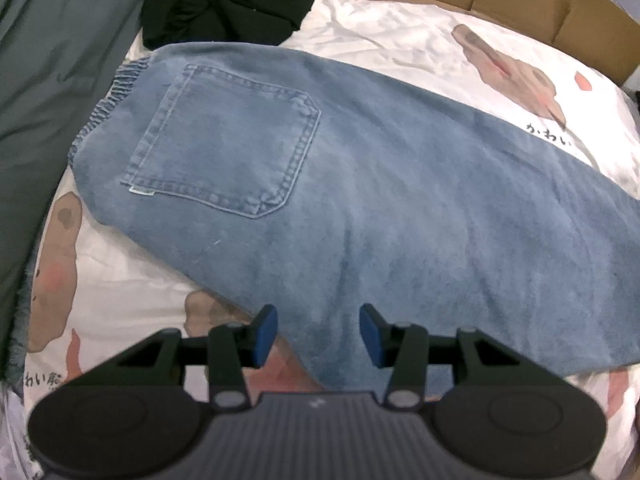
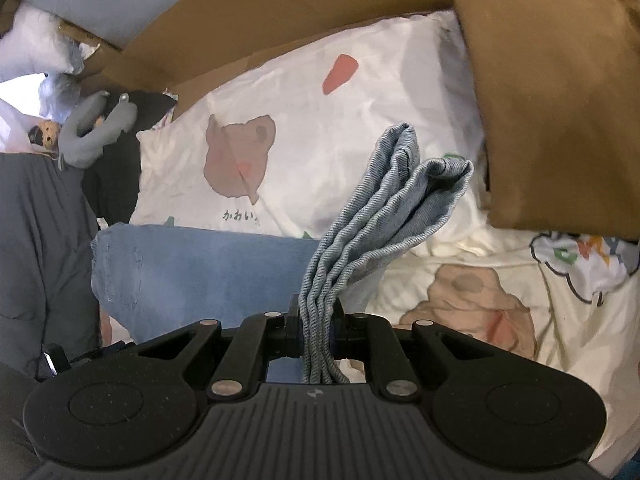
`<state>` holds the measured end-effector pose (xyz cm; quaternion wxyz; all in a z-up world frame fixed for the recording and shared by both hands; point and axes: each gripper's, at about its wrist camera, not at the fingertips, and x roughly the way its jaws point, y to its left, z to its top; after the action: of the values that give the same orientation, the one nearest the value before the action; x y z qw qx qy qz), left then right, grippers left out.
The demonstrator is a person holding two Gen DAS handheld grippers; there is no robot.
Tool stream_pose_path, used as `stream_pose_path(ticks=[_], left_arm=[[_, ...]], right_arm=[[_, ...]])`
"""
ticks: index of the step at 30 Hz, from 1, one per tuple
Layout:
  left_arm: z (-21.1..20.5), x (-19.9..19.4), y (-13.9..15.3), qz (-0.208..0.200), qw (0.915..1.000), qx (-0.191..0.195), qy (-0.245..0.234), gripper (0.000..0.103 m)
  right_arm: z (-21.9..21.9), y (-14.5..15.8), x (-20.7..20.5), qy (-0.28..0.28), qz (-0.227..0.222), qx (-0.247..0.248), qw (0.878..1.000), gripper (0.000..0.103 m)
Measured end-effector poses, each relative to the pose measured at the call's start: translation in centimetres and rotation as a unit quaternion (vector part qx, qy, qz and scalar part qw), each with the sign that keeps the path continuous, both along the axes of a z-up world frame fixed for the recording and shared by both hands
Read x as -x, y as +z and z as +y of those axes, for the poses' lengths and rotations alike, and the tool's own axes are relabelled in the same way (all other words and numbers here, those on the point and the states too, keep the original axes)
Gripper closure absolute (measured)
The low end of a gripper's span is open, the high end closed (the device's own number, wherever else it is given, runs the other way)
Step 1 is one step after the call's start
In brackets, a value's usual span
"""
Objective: Fold clothes
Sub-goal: 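Lift the pinched jeans leg hem up with the right gripper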
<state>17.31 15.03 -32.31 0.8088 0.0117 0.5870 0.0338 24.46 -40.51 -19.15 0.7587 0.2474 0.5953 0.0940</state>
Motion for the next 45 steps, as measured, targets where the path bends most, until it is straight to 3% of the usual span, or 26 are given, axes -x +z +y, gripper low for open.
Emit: stream_pose_path(ticks=[6,9,17,22,29,35,45], left_arm=[[-0.8,-0.2,-0.3,-0.013,0.9996,0.010,-0.021,0.055],[-1.4,-0.5,-0.6,-0.023,0.9991,0.024,-0.025,0.055],[-2.6,-0.2,-1.5,-0.050,0.9938,0.093,-0.035,0.055],[-3.8,0.6,-1.7,-0.046,0.9878,0.130,-0.073,0.060],[-5.5,1.0,-1.7,-0.047,0.9826,0.150,-0.098,0.063],[-6.7,-0.1,-1.1,-0.056,0.9761,0.180,-0.109,0.063],[-10.0,-2.0,-2.4,-0.034,0.9727,0.177,-0.145,0.064]], right_arm=[[2.9,2.7,-2.2,0.021,0.004,0.016,1.000,0.094],[5.4,4.6,-3.3,0.059,-0.002,0.035,0.998,0.093],[9.8,8.0,-4.2,0.103,0.008,0.050,0.993,0.094],[11.0,10.1,-3.2,0.065,0.001,0.059,0.996,0.094],[10.1,14.8,-0.8,-0.005,-0.047,0.033,0.998,0.094],[10.7,17.3,0.4,-0.002,-0.060,0.013,0.998,0.094],[9.9,17.2,0.9,0.017,-0.064,0.023,0.998,0.094]])
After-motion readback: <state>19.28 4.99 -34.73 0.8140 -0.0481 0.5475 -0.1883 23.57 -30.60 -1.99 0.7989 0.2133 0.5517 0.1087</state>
